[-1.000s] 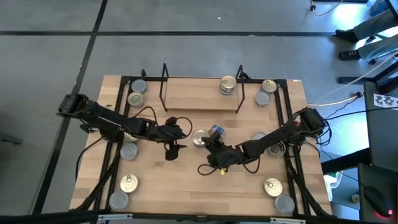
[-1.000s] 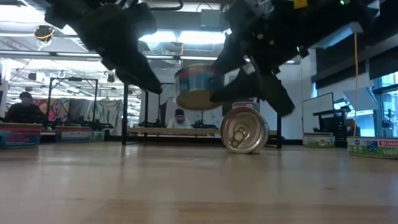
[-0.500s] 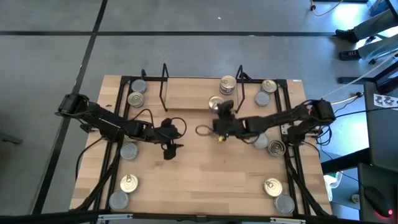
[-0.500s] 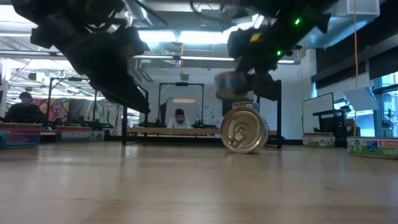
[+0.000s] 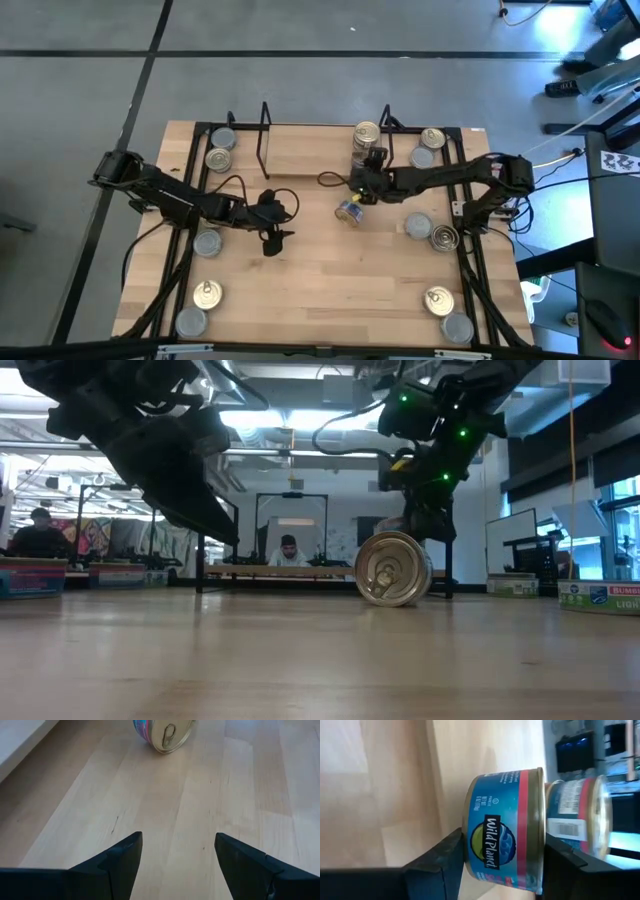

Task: Stack canned seafood by type on shelf
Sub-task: Put the blue-pink tuna can on the shelf, then stack the blue-pink tuna can on top of the other blue-pink tuna can on the shelf

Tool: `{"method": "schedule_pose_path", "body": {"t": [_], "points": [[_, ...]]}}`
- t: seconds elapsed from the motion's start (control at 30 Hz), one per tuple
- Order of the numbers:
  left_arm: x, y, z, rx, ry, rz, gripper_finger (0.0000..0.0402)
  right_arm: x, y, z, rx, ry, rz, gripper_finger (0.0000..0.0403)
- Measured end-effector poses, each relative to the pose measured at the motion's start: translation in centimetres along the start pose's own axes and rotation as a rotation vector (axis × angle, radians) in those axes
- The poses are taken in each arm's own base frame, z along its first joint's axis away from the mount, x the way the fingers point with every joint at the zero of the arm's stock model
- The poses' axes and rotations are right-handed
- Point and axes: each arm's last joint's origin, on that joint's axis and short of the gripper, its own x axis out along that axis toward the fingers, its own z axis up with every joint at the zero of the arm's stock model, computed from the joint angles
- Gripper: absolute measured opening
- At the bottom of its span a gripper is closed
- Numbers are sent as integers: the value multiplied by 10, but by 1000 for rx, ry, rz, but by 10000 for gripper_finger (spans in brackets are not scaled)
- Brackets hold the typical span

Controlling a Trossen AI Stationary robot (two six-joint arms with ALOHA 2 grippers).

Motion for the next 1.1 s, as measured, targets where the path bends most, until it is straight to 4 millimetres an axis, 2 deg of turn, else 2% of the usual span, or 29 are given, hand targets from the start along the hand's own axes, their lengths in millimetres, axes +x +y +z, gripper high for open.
{"method": "schedule_pose_path", "body": {"t": [0.2,0.5,0.8,0.93,1.1], "points": [[0,0,1,2,-6,-1,249,9,1,-2,-2,41,-21,197],[0,0,1,0,-14,-5,249,11,3,-4,-12,48,27,249],[0,-1,2,11,-21,-7,249,10,4,-5,-33,61,85,270],[0,-1,2,13,-22,-7,249,-5,-3,7,-43,78,116,270],[0,-1,3,11,-32,-11,249,-39,-4,22,-65,102,206,269]]}}
